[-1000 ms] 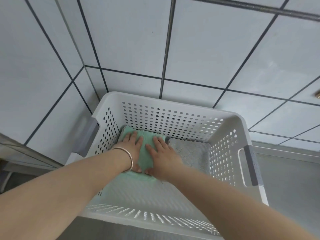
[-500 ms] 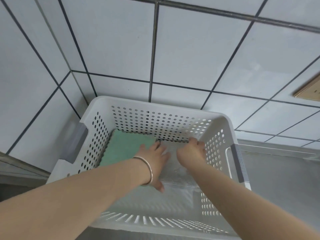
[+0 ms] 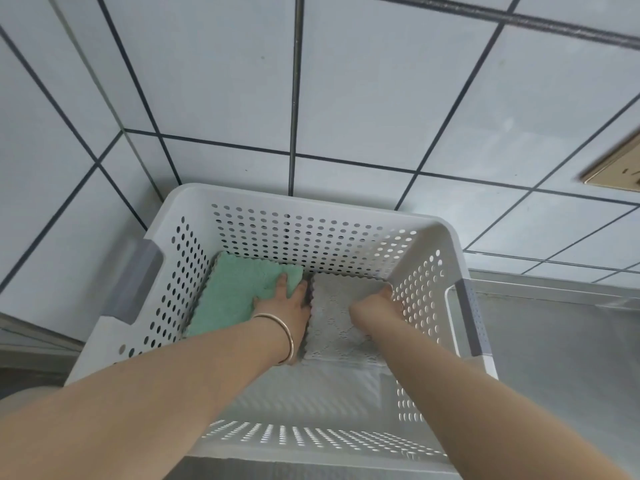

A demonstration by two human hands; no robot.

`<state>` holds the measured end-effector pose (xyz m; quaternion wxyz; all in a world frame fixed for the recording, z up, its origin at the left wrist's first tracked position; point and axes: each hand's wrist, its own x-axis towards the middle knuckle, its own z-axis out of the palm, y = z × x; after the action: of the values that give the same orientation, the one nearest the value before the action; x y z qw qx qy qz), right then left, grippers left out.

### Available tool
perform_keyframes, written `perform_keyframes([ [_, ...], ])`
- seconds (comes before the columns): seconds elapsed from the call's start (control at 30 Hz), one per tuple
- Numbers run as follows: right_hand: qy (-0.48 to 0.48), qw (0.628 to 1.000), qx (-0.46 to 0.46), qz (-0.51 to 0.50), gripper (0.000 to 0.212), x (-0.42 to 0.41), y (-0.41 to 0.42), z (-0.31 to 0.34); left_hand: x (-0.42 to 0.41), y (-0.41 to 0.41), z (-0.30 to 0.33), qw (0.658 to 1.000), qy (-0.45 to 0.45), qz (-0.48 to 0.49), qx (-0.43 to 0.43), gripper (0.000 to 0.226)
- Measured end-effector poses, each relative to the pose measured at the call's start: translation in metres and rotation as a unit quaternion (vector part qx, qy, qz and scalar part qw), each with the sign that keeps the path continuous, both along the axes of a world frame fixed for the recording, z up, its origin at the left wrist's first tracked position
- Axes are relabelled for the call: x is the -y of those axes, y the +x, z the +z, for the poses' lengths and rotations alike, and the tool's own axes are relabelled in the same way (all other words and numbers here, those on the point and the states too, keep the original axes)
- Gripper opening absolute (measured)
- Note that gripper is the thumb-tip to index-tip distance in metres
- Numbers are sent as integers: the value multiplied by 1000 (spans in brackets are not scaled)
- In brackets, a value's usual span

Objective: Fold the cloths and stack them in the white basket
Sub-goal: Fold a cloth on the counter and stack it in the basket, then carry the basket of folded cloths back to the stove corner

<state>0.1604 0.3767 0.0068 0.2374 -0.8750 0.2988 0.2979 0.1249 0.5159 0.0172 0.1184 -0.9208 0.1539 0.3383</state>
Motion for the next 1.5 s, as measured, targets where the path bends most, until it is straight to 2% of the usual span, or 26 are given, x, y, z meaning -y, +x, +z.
perform_keyframes([
  [0.13,17,1000,7,9,83,-8,-2,-7,-10,7,8,999,-17,-42,-8,98],
  [0.27,45,998,25,34,80,-10,-5,-7,-23,5,26,993,-118,15,19,109],
  [0.33,50,997,35,41,78,-5,-6,-3,-28,3,28,991,-127,41,15,117],
  [0.4,-8,991,59,116,71,-4,-10,5,-33,1,25,995,-87,40,5,122],
  [0.47,-112,951,88,273,73,-7,-16,13,-38,1,19,999,-42,29,-7,124],
  [0.5,-133,925,100,342,78,-10,-21,14,-41,0,15,999,-30,30,-12,124],
  [0.57,-112,902,83,408,86,-14,-30,10,-44,2,5,999,-19,37,-22,125],
  [0.63,-92,898,64,426,89,-15,-36,0,-45,2,-6,999,-14,37,-25,125],
  [0.93,-114,883,22,455,92,-14,-33,-14,-41,5,-22,999,22,36,-28,126],
  [1.03,-129,874,36,467,74,-15,-29,6,-38,5,3,997,0,61,-48,124],
  [1.13,-113,871,31,478,53,-15,-25,44,-33,7,40,994,-62,84,-38,116],
  [1.23,-68,886,92,450,46,-19,-31,92,-30,1,82,989,-119,84,1,107],
  [1.3,18,906,166,389,41,-22,-43,123,-31,-11,111,982,-160,90,51,96],
  [1.37,82,903,262,330,33,-20,-58,149,-41,-28,135,967,-187,120,126,85],
  [1.43,73,887,356,286,27,-9,-64,160,-58,-44,150,934,-208,176,229,72],
  [1.5,10,873,421,248,26,11,-66,159,-75,-59,154,879,-248,245,324,59],
])
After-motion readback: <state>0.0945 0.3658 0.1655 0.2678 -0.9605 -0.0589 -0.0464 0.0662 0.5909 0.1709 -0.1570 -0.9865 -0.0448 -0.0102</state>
